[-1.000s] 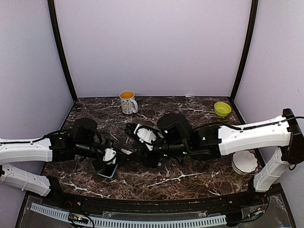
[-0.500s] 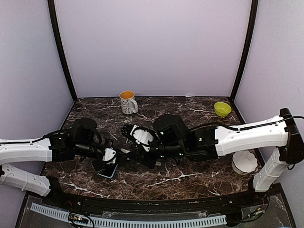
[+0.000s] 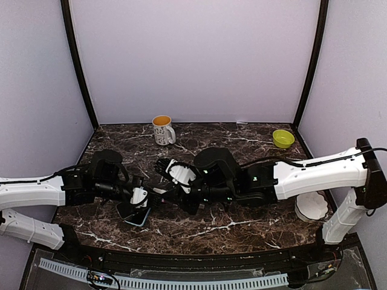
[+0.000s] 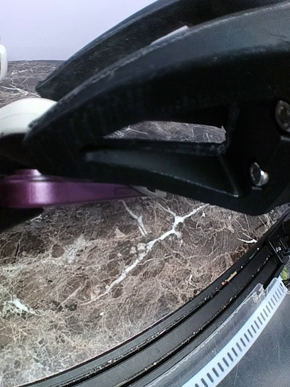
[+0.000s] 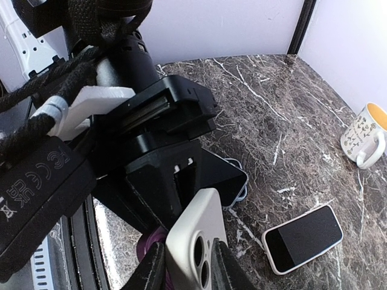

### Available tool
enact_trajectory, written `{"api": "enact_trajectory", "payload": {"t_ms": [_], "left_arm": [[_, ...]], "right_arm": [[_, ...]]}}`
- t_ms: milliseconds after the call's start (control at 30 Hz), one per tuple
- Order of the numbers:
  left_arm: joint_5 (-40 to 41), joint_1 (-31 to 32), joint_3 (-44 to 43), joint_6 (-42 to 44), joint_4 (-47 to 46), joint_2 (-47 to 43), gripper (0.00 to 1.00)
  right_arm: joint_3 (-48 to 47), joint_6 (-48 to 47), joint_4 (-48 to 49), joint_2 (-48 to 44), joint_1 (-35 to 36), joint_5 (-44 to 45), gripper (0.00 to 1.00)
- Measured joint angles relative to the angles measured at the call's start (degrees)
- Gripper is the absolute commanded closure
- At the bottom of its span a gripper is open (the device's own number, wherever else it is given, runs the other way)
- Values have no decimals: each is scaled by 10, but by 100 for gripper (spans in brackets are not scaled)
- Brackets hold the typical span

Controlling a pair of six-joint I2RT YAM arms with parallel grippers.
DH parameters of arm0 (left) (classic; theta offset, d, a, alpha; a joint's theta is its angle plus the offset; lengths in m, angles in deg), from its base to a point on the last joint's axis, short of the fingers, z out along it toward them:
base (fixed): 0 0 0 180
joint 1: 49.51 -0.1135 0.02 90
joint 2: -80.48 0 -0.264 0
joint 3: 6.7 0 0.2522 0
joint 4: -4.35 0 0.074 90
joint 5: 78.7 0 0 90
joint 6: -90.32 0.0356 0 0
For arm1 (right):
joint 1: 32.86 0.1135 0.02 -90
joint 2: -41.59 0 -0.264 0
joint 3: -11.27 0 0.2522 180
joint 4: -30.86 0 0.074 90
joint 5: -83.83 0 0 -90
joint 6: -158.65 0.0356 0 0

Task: Take the phone out of the phone case
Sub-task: Remove the phone case from the phone.

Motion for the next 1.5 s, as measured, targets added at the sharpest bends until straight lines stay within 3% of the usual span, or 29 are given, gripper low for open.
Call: {"api": "enact_trajectory", "payload": {"t_ms": [567, 1500], "left_arm": [[20, 3, 1, -8, 5, 0, 100], [87, 14, 20, -32, -31, -23, 100]], "right_arm": [[10, -3, 0, 0, 7, 5, 98], [15, -11, 20, 0, 19, 40, 100]]}}
